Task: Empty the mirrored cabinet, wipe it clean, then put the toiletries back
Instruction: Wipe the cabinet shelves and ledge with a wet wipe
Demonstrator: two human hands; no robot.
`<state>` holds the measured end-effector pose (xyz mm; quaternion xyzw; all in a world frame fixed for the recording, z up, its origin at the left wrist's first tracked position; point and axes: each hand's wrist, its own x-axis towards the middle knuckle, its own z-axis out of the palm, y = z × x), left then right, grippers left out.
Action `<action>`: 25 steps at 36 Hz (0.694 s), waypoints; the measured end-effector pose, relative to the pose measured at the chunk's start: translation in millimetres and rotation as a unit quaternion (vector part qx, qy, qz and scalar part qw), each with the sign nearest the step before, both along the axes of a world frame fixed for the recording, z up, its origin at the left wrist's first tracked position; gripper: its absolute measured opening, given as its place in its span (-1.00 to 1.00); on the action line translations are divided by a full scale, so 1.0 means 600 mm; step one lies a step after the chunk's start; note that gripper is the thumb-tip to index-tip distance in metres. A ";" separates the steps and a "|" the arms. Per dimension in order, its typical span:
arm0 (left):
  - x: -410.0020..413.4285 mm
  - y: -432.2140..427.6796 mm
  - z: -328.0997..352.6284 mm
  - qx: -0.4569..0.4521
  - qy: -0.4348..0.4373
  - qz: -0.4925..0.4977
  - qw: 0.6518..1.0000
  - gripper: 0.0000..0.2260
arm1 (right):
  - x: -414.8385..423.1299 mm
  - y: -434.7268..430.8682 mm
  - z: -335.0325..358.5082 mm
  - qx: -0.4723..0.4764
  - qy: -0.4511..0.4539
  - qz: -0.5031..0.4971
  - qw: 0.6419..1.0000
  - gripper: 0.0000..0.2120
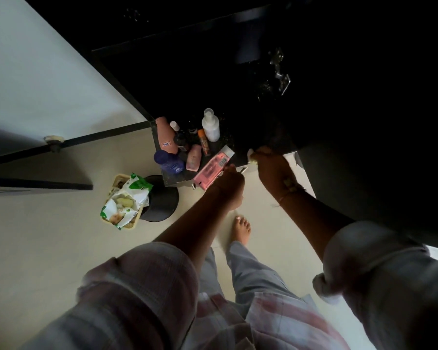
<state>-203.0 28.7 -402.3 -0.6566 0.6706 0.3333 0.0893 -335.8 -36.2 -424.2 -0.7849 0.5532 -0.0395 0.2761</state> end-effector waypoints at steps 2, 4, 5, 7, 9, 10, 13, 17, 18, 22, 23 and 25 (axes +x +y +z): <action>0.001 0.002 0.007 0.005 0.022 0.016 1.000 -0.48 | 0.002 0.027 0.000 0.009 -0.020 0.055 0.998 -0.82; 0.005 0.009 0.016 0.005 0.058 0.032 0.998 -0.54 | -0.006 0.055 -0.006 0.022 -0.033 0.108 0.993 -0.82; 0.009 0.014 0.021 0.001 0.069 0.043 0.997 -0.57 | -0.007 0.068 -0.004 0.036 -0.050 0.079 0.995 -0.82; 0.018 0.029 0.034 -0.008 0.081 0.062 0.995 -0.57 | -0.009 0.092 0.003 0.057 -0.107 -0.043 0.992 -0.86; 0.028 0.053 0.044 -0.018 0.091 0.085 0.992 -0.56 | -0.009 0.110 0.015 0.145 -0.141 -0.159 0.966 -0.93; 0.034 0.067 0.046 -0.017 0.096 0.105 0.990 -0.55 | -0.008 0.118 0.023 0.207 -0.173 -0.200 0.942 -0.90; 0.050 0.109 0.052 0.015 0.117 0.180 0.976 -0.57 | 0.011 0.137 0.047 0.338 -0.299 -0.312 0.836 -0.92; 0.074 0.150 0.046 0.049 0.152 0.297 0.941 -0.63 | 0.050 0.162 0.060 0.449 -0.394 -0.388 0.702 -0.83; 0.080 0.157 0.044 0.053 0.165 0.322 0.931 -0.62 | 0.061 0.170 0.066 0.465 -0.406 -0.383 0.688 -0.84; 0.111 0.191 0.047 0.057 0.288 0.458 0.839 -0.78 | 0.113 0.199 0.080 0.520 -0.411 -0.358 0.658 -0.89; 0.121 0.199 0.047 0.061 0.312 0.485 0.815 -0.79 | 0.128 0.206 0.079 0.529 -0.403 -0.350 0.660 -0.90; 0.143 0.218 0.043 0.087 0.361 0.563 0.738 -0.70 | 0.161 0.221 0.075 0.539 -0.372 -0.329 0.680 -0.85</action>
